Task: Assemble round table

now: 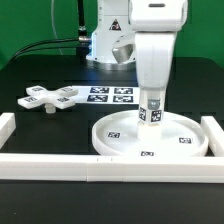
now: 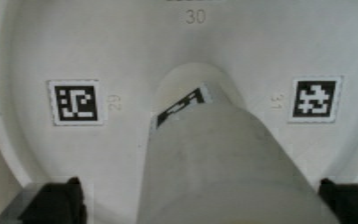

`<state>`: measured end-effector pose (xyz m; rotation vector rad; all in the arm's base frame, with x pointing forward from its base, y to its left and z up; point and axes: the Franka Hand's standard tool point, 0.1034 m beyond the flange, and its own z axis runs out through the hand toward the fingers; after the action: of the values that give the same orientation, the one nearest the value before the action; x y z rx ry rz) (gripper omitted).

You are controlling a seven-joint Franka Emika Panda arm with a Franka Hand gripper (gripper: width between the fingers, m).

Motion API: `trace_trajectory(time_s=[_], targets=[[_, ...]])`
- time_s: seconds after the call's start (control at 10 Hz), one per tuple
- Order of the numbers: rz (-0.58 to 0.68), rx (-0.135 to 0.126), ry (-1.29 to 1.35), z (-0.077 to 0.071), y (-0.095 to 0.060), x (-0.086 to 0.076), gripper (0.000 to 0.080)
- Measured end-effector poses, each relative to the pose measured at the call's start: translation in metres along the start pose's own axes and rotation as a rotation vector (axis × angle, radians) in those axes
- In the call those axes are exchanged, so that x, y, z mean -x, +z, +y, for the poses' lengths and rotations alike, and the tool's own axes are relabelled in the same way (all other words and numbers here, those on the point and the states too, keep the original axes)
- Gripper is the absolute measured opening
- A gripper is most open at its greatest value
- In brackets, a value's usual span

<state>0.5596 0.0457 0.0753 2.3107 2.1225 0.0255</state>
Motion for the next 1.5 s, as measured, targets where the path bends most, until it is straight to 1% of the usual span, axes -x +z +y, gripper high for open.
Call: trace_trajectory(time_s=[0.3, 0.6, 0.7, 0.8, 0.9, 1.2, 1.5], targets=[[-0.027, 0.007, -0.191, 0.0003, -0.0004, -0.0025, 0.0649], [-0.032, 0.005, -0.202, -0.0009, 0.001, -0.0012, 0.0649], [-0.033, 0.002, -0.2, -0.0013, 0.0016, 0.0, 0.0521], [-0.033, 0.0, -0.199, -0.0018, 0.0024, 0.0007, 0.0521], [-0.033, 0.0, -0.198, -0.0019, 0.0026, 0.001, 0.0404], [-0.033, 0.0, -0.19, -0.0016, 0.0027, 0.0026, 0.0407], [-0.032, 0.001, -0.128, -0.0016, 0.0027, 0.0026, 0.0407]])
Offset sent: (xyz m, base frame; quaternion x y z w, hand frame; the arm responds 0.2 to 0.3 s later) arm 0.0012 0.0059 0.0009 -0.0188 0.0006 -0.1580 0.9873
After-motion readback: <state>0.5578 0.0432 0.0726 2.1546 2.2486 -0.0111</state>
